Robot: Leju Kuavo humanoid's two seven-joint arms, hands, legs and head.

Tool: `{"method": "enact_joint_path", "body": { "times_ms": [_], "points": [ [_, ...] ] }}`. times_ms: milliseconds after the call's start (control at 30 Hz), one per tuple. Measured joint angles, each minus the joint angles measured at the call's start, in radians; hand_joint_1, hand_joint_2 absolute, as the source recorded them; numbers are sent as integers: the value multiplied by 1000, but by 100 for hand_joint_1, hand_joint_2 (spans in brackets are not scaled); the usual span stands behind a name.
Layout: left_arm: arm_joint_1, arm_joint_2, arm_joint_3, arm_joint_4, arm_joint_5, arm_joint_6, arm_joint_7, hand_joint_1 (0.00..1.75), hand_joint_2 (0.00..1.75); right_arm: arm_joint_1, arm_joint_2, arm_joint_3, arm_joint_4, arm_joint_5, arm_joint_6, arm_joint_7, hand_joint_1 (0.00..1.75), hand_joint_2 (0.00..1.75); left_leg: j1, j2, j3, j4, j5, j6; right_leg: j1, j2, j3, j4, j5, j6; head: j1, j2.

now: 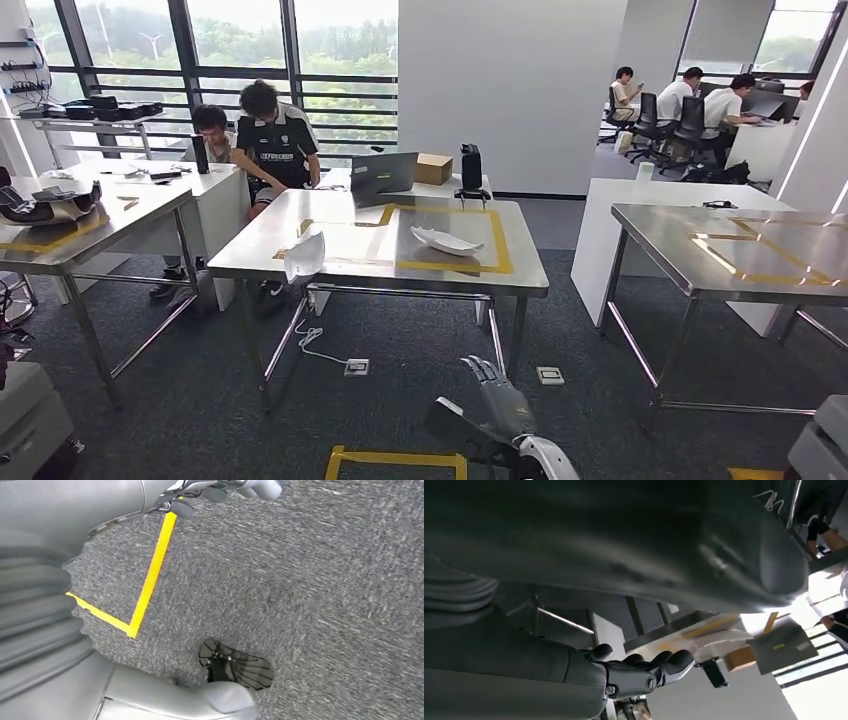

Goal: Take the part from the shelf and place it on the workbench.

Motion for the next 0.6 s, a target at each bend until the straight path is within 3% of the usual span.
{"method": "enact_joint_path", "body": {
  "times_ms": [67,133,200,267,300,333,367,433,500,600],
  "points": [
    [0,-3,3,0,3,0,3,0,175,7,1,-37,-7,-44,13,4,0,0,2,4,-2,-6,16,-14,9,-2,48,-84,-39,-12,0,0],
    [0,-4,6,1,4,1,6,0,175,30,0,-60,-19,-64,14,13,0,0,4,5,-6,-7,21,-26,6,-2,50,-103,-25,-20,0,0],
    [2,-4,8,1,7,2,8,0,175,56,-2,-69,-30,-72,13,19,0,0,4,2,-25,40,-25,-33,0,-3,47,-115,-4,-29,-1,0],
    [3,-4,10,1,11,3,9,0,175,76,-3,-74,-42,-77,11,18,0,0,4,0,-61,155,-105,-38,1,-3,34,-114,7,-34,-1,0],
    [3,-4,12,1,13,3,10,0,175,85,-5,-75,-47,-78,10,17,0,0,5,-1,-74,210,-130,-40,1,-4,26,-111,11,-33,-1,0],
    [4,-3,13,1,13,5,10,0,175,96,-6,-76,-52,-79,9,16,0,44,5,0,-75,239,-138,-42,0,-4,19,-108,14,-31,-1,0],
    [4,-3,14,1,13,6,11,0,175,106,-9,-76,-57,-79,7,15,0,87,5,0,-58,234,-130,-43,0,-5,14,-105,16,-29,-1,0],
    [4,-2,15,1,14,7,12,0,175,122,-13,-76,-69,-79,2,13,0,175,6,1,23,124,-98,-43,-2,-7,4,-96,17,-24,0,0],
    [3,-1,17,1,17,-2,13,0,175,127,-17,-76,-81,-80,0,10,0,175,4,0,90,25,-84,-35,-2,-7,-6,-85,17,-16,-1,0],
    [3,-1,22,2,20,-13,12,0,175,132,-22,-76,-92,-87,4,3,0,175,2,-3,103,3,-89,-21,1,-6,-11,-79,18,-6,0,0]
  ]
}}
